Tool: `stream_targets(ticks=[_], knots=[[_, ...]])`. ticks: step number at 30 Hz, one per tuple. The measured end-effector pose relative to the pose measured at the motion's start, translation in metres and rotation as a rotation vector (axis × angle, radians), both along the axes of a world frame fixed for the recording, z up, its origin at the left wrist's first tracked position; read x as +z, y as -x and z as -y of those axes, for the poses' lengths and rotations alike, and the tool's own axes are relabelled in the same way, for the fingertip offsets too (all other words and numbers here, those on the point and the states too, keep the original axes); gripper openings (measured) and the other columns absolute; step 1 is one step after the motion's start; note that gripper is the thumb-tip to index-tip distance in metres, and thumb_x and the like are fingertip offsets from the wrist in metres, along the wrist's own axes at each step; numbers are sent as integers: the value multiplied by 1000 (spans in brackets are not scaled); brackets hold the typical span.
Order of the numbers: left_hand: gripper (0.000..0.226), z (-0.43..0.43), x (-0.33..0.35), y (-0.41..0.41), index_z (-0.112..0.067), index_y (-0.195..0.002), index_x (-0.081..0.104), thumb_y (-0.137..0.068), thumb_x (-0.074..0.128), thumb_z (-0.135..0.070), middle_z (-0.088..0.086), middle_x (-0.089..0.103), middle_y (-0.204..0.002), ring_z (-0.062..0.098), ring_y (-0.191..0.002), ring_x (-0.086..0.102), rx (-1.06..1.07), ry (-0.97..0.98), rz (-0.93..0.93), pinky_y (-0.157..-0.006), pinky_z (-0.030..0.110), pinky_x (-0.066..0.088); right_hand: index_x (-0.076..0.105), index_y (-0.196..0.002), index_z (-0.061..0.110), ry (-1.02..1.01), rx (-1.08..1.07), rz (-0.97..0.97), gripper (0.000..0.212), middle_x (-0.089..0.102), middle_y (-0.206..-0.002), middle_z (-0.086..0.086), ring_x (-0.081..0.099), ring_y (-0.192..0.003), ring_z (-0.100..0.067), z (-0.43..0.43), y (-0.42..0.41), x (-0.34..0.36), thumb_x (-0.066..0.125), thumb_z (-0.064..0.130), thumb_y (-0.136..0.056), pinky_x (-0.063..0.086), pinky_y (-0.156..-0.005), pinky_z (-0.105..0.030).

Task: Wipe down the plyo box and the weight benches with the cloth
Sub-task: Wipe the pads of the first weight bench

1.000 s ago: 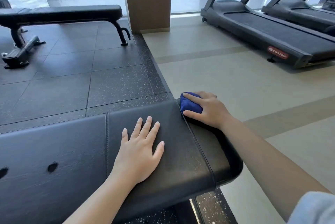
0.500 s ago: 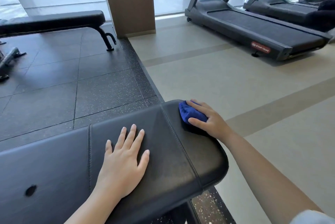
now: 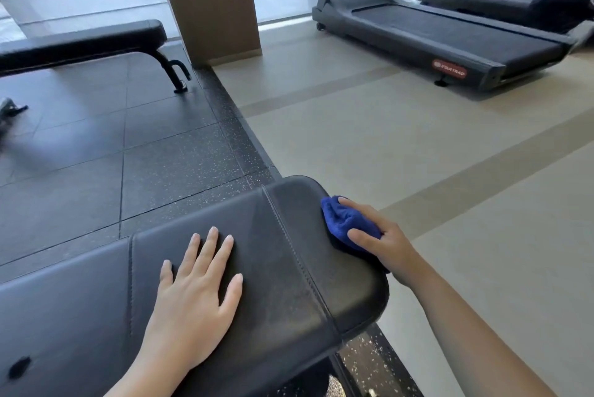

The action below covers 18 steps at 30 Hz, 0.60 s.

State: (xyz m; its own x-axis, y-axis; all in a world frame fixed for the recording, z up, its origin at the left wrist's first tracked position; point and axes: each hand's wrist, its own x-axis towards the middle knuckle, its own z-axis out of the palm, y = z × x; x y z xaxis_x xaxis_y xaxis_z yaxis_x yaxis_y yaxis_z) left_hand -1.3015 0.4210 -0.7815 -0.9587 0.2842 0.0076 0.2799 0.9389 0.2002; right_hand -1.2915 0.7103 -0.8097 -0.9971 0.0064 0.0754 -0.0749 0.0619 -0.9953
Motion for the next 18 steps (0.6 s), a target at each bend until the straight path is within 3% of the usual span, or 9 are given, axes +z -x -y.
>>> stream_targets(ticks=[7,10,12,16,18], knots=[[74,-2,2,1,-44,-136,-6,-65,-7,-65,-24,-15,-145,-1,-134,-19,14,-45,-11,-113,39,-1,60,-121,27,36,-6,48,42,63,-118,18,58,-101,8,14,82,9,65,27,-79,42,-78,-6],[77,-2,1,3,-43,-140,-3,-66,-7,-65,-24,-15,-146,-2,-134,-21,6,-39,-6,-113,38,-3,57,-123,28,82,-20,59,36,59,-127,12,56,-103,11,11,69,11,63,18,-89,41,-80,-5],[80,-1,1,3,-42,-143,-1,-67,-8,-65,-23,-15,-146,-2,-133,-22,7,-22,-6,-113,38,-4,56,-125,26,128,-33,44,45,57,-130,16,53,-112,8,9,39,2,67,31,-82,41,-84,-6],[83,-3,2,2,-39,-145,-2,-66,-12,-63,-20,-19,-145,-1,-131,-24,6,15,-4,-113,39,-3,57,-124,27,180,-60,23,81,57,-129,17,53,-118,-1,3,-24,-8,77,62,-54,43,-92,-17],[85,-5,3,1,-37,-146,-1,-66,-13,-63,-19,-20,-145,1,-131,-24,1,40,5,-113,40,-2,58,-121,30,156,-61,53,74,59,-126,17,54,-116,-1,0,-22,-7,77,59,-56,44,-91,-18]])
